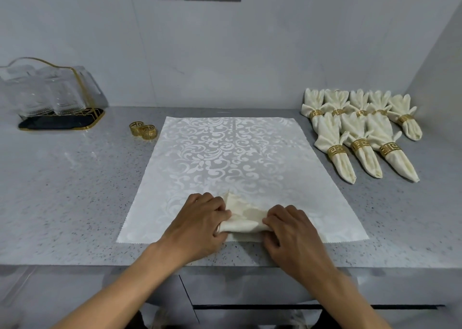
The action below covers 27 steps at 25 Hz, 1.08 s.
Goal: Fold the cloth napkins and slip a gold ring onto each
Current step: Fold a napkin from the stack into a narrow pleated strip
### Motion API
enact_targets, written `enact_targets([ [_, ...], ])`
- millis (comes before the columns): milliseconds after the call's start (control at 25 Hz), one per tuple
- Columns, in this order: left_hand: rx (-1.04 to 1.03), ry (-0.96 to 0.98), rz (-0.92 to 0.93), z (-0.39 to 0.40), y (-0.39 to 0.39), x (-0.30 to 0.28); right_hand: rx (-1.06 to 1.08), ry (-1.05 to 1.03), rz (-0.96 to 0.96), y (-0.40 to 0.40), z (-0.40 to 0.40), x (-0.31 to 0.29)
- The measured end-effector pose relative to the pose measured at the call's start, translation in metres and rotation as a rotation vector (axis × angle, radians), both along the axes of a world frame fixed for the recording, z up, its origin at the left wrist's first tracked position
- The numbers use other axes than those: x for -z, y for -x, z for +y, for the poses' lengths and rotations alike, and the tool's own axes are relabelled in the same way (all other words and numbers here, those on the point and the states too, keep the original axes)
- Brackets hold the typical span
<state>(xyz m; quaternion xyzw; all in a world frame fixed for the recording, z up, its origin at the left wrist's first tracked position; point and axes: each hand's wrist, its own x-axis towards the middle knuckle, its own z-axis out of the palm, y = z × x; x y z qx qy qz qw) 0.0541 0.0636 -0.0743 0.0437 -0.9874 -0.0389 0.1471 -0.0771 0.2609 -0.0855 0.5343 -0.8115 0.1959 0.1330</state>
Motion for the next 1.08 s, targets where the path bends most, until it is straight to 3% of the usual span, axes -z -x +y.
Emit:
enact_targets([
  [120, 0.006, -0.045, 0.051, 0.002, 0.001, -0.018, -0.027, 0.048, -0.094, -0.001, -0.001, -0.014],
  [200, -0.087, -0.218, 0.017, 0.006, 0.004, -0.055, -0.062, 0.095, -0.330, -0.003, 0.003, -0.043],
  [280, -0.197, -0.618, -0.216, -0.001, 0.013, -0.097, -0.080, 0.030, -0.603, 0.012, -0.001, -0.074],
  [360, -0.278, -1.040, -0.512, -0.015, 0.027, -0.117, -0.035, -0.201, -0.906, 0.038, -0.014, -0.099],
  [400, -0.313, -1.154, -0.589, -0.022, 0.035, -0.114, 0.011, -0.311, -0.991, 0.049, -0.021, -0.104],
  [440, -0.352, -1.209, -0.638, -0.026, 0.041, -0.107, 0.056, -0.369, -1.000, 0.055, -0.028, -0.100],
  [480, -0.389, -1.217, -0.686, -0.028, 0.046, -0.097, 0.092, -0.392, -0.859, 0.058, -0.031, -0.090],
  [560, -0.442, -1.203, -0.747, -0.033, 0.055, -0.079, 0.085, -0.221, -0.435, 0.042, -0.025, -0.057],
  [600, -0.449, -1.205, -0.749, -0.036, 0.057, -0.074, 0.022, -0.145, -0.347, 0.026, -0.019, -0.045],
  [720, -0.420, -1.175, -0.731, -0.048, 0.057, -0.064, -0.096, -0.226, -0.340, 0.004, -0.013, -0.014],
  [800, -0.418, -0.863, -0.643, -0.048, 0.053, -0.066, -0.048, -0.251, -0.263, 0.007, -0.016, 0.000],
  [880, -0.424, -0.236, -0.385, -0.032, 0.047, -0.066, -0.009, -0.242, -0.206, 0.008, -0.021, 0.006],
  [920, -0.337, -0.045, -0.241, -0.016, 0.042, -0.062, 0.004, -0.234, -0.184, 0.006, -0.022, 0.006],
  [1000, -0.081, -0.023, -0.224, 0.009, 0.032, -0.037, 0.015, -0.250, -0.148, 0.002, -0.025, 0.008],
  [1080, -0.011, -0.076, -0.334, 0.015, 0.025, -0.009, 0.018, -0.280, -0.143, 0.005, -0.019, 0.007],
])
